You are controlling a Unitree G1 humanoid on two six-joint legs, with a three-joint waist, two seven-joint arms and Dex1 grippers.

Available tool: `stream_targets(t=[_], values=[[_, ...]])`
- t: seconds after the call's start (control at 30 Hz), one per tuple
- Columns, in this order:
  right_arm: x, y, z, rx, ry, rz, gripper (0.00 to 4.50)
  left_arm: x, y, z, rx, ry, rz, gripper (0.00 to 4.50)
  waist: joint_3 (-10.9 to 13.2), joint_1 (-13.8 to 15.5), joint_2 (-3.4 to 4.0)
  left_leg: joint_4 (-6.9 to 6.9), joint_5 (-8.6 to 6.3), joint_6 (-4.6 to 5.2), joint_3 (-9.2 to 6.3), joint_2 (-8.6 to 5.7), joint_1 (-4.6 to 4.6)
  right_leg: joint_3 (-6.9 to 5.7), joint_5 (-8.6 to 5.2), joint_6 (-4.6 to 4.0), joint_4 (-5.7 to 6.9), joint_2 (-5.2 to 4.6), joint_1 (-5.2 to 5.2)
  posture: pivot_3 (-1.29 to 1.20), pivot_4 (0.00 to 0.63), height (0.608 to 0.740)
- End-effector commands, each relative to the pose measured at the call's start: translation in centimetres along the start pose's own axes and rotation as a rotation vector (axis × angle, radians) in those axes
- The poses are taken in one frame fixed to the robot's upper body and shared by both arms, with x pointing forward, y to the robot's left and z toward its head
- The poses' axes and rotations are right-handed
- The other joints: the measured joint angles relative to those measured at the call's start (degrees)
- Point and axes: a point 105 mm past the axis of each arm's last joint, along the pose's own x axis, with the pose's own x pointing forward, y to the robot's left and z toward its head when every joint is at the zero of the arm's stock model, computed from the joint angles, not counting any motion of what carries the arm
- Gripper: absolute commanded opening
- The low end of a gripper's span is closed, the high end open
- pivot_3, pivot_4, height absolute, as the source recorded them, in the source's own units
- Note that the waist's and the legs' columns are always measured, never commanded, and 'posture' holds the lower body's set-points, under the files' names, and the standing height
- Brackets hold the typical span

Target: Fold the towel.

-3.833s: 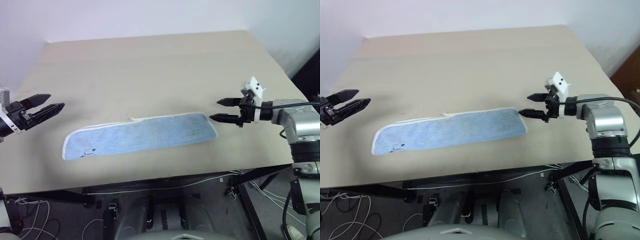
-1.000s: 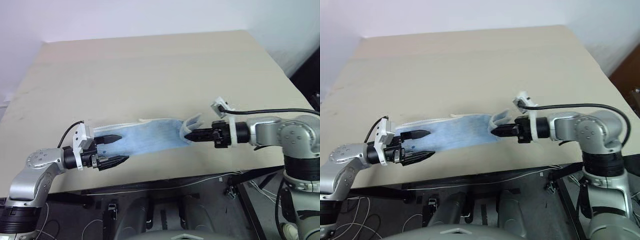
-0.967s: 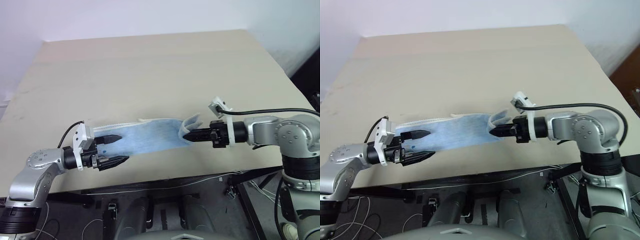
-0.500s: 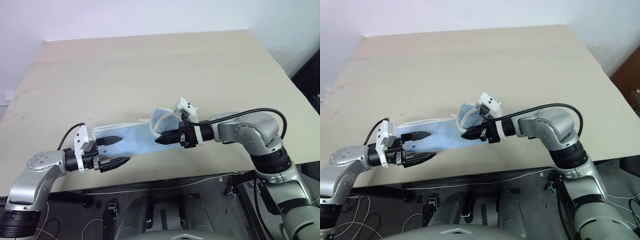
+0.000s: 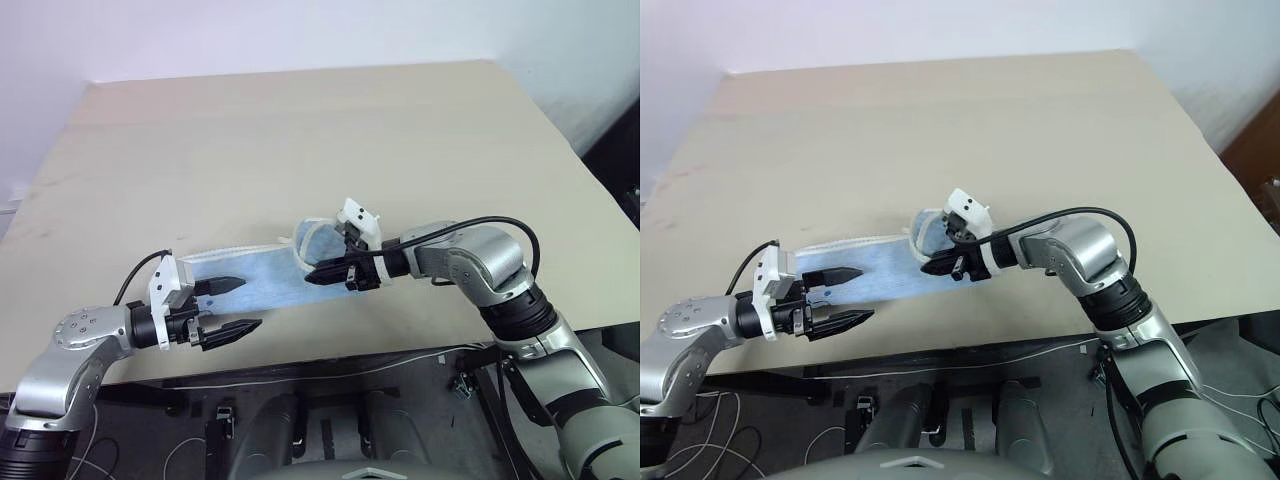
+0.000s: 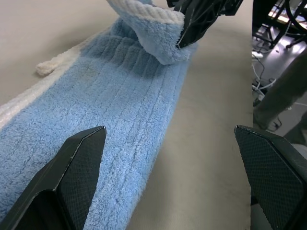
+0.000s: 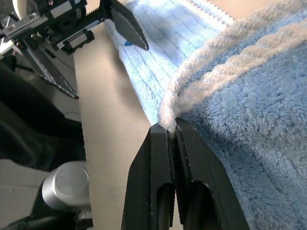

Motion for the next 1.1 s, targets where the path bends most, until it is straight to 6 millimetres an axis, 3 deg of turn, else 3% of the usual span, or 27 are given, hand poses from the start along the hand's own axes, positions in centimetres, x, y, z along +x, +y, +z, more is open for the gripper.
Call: stream_targets(t=[0.03,0.5,0.67,0.83,0.93,1.0,1.1], values=[[0.0,0.3,0.6,-0.049,-0.007,0.017,0.05,-0.3,-0.1,1.6,0.052,-0.016,-0.003,4.50,0.00,-0.01,0.00,0.00,0.00,0.00,0.00,0.00,0.00,0.00,0.00,0.00,0.01,0.00,0.00,0.00,0.150,0.740],[0.8,0.3,-0.6,-0.114,0.039,0.040,0.05,0.0,-0.4,2.3,0.054,-0.012,-0.002,4.50,0.00,0.01,0.00,0.01,0.01,-0.02,0.00,0.00,0.02,-0.01,0.04,0.07,0.04,0.02,0.00,0.00,0.150,0.740],[0.2,0.7,0.1,-0.134,0.005,0.067,1.68,-0.2,-0.2,2.5,0.067,-0.006,0.004,4.50,0.00,0.01,0.00,0.02,0.01,-0.03,0.00,0.00,0.02,0.00,0.05,0.07,0.05,0.03,0.00,0.00,0.150,0.740],[-1.2,1.1,1.3,-0.150,-0.055,0.102,3.42,0.1,0.1,3.9,0.072,-0.042,-0.002,4.50,-0.01,0.24,-0.01,0.06,0.01,-0.03,-0.01,0.00,0.03,-0.03,0.05,0.08,0.05,0.03,0.02,0.00,0.150,0.740],[-3.3,1.7,4.1,-0.159,-0.259,0.123,4.46,0.3,0.9,6.1,0.080,-0.109,0.010,4.50,0.00,0.32,-0.02,0.10,0.02,-0.03,-0.04,0.00,0.02,-0.06,0.08,0.13,0.06,0.04,0.05,0.00,0.150,0.740],[-4.5,1.2,4.8,-0.119,-0.324,0.102,4.46,0.6,1.6,7.7,0.083,-0.167,0.021,4.50,-0.01,0.36,-0.02,0.12,0.01,-0.03,-0.06,0.00,0.03,-0.08,0.10,0.17,0.06,0.05,0.08,0.00,0.150,0.740],[-5.6,-0.5,4.2,-0.032,-0.360,0.020,4.46,1.5,2.3,9.1,0.104,-0.208,0.022,4.50,-0.03,0.28,-0.05,0.14,0.02,-0.03,-0.07,-0.01,0.06,-0.10,0.12,0.20,0.10,0.07,0.10,0.00,0.150,0.740]])
